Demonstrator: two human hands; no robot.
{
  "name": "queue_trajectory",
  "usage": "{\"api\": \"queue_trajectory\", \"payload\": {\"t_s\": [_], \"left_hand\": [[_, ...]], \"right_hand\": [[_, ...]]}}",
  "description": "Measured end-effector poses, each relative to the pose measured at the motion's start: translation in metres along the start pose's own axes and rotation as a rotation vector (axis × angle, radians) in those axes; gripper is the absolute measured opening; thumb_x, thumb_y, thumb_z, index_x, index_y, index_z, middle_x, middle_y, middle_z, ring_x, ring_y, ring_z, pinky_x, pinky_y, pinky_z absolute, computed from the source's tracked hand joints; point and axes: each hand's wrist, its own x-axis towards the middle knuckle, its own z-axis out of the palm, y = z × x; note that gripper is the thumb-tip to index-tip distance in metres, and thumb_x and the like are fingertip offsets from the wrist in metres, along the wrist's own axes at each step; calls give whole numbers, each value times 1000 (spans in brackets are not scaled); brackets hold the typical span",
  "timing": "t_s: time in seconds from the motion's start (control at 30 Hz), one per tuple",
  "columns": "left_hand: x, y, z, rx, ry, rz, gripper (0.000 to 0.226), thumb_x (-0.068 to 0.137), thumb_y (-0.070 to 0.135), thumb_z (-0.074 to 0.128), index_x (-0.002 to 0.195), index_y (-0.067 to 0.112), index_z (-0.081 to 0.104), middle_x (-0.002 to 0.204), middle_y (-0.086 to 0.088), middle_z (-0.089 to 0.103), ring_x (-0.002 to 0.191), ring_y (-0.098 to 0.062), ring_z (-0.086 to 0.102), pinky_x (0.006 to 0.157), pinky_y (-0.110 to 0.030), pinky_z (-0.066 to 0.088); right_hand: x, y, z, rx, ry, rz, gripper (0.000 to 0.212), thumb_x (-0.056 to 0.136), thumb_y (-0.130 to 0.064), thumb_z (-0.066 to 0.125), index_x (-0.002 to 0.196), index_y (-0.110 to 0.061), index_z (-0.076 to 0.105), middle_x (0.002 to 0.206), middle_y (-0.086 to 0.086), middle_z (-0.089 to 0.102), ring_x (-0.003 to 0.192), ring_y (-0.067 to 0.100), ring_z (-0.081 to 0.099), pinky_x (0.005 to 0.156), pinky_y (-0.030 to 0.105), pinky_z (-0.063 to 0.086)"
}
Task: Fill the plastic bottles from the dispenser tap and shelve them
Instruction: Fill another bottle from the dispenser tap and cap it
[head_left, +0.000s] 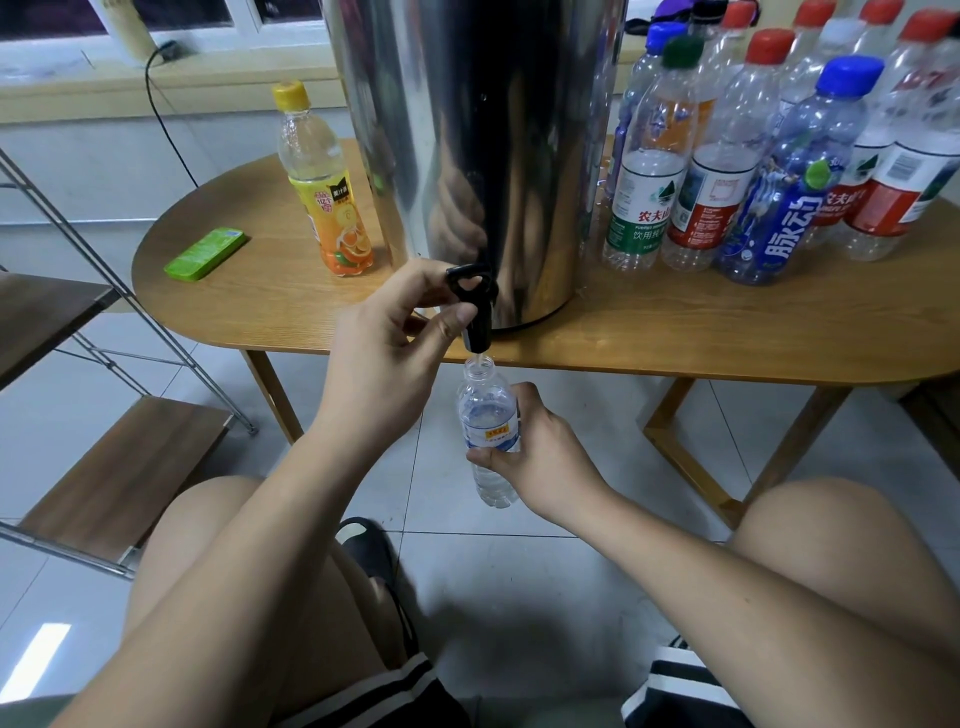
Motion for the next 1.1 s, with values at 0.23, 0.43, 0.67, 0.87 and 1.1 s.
{"api": "queue_trajectory", "payload": {"t_s": [0.23,0.43,0.67,0.87,1.1], "left_hand": [[-1,-1,1,-5,0,2,17,106,16,72,123,16,73,111,6,78,111,-16,74,92,-51,59],[-1,0,2,-12,2,-5,17,106,16,72,123,16,73,109,10,77,111,-15,73,93,-50,59],[-1,0,1,-4,3,-4,18,106,17,72,124,17,73,110,8,77,112,-13,73,93,-50,59],[0,-1,1,3,5,4,17,106,16,72,123,17,73,109,10,77,110,-15,73,92,-51,59],[-1,-1,2,-3,5,1,17,106,16,72,123,17,73,109,8,77,109,-14,74,91,-51,59]], "right_hand": [[0,-1,0,-3,-3,8,57,88,-35,89,121,-30,43,117,-5,69,103,18,65,79,30,50],[0,-2,-1,-8,-4,16,58,88,-35,89,122,-28,43,118,-3,69,103,20,65,81,33,52],[0,-2,-1,-7,-6,23,59,87,-35,90,122,-29,43,118,-4,69,103,18,65,77,30,47],[0,-2,-1,-2,-14,19,59,88,-34,90,124,-28,44,120,-4,69,104,18,64,78,28,46],[-1,-2,-1,0,-22,21,59,88,-33,90,125,-29,44,120,-6,69,103,15,64,74,15,45]]}}
